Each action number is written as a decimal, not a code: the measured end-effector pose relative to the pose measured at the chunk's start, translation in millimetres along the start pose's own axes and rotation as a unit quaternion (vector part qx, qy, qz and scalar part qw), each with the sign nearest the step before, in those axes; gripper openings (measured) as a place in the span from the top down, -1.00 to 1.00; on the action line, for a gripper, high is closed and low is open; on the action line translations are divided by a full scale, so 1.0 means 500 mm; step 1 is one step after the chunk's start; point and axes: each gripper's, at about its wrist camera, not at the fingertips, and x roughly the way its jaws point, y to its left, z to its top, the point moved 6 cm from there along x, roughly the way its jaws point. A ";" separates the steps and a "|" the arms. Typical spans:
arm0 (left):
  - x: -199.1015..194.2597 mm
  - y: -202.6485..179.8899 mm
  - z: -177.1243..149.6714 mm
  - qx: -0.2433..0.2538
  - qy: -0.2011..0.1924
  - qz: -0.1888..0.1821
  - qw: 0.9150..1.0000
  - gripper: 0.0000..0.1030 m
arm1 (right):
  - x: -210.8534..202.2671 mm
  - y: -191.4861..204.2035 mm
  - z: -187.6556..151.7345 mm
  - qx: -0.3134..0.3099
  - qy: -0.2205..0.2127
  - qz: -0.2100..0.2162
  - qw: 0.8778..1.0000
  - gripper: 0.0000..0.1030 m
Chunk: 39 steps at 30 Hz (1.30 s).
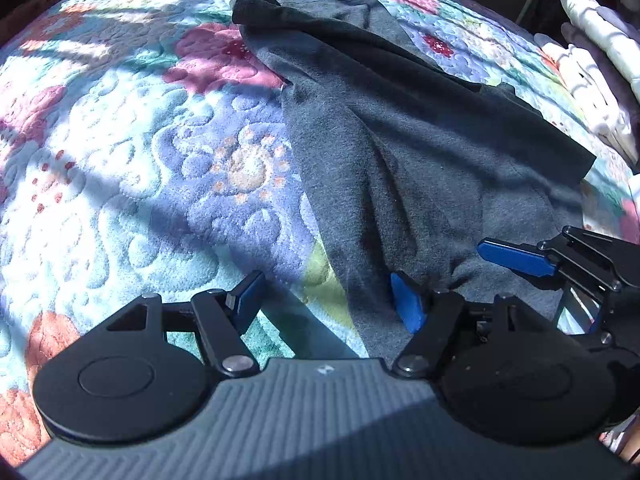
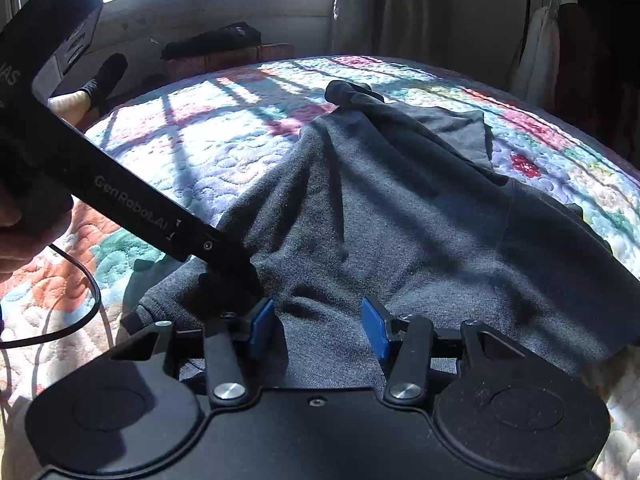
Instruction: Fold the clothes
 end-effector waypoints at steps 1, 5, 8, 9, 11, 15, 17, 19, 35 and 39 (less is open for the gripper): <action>-0.009 0.000 0.007 0.005 -0.005 0.000 1.000 -0.29 | -0.002 0.001 -0.001 -0.004 0.003 0.001 1.000 -0.05; -0.047 0.017 0.053 0.000 -0.050 -0.007 0.999 -0.31 | -0.002 0.005 -0.002 -0.013 0.006 0.005 1.000 -0.10; -0.071 0.039 0.084 -0.022 -0.064 -0.022 0.997 -0.27 | -0.013 -0.004 0.006 0.012 -0.003 0.016 1.000 -0.10; -0.079 0.046 0.091 -0.026 -0.066 -0.029 0.997 -0.27 | -0.022 -0.008 0.013 0.025 -0.009 0.020 0.999 -0.08; -0.094 0.057 0.101 -0.020 -0.068 -0.038 0.997 -0.27 | -0.059 -0.012 0.039 0.048 -0.037 0.027 0.998 -0.08; -0.105 0.084 0.127 -0.002 -0.074 -0.029 0.997 -0.29 | -0.130 -0.022 0.093 0.069 -0.062 0.022 0.995 -0.11; -0.105 0.096 0.146 -0.012 -0.079 -0.020 0.997 -0.30 | -0.143 -0.037 0.140 0.061 -0.056 -0.010 0.997 -0.24; -0.093 0.100 0.174 -0.027 -0.083 -0.029 0.996 -0.30 | -0.134 -0.041 0.157 0.029 -0.064 -0.050 0.996 -0.53; 0.125 0.100 0.406 -0.093 -0.112 0.016 0.989 -0.43 | -0.020 -0.165 0.071 0.125 -0.080 -0.113 0.982 -0.23; 0.154 0.105 0.420 -0.076 -0.112 0.026 0.991 0.67 | -0.015 -0.187 0.060 0.141 -0.079 -0.121 0.979 -0.23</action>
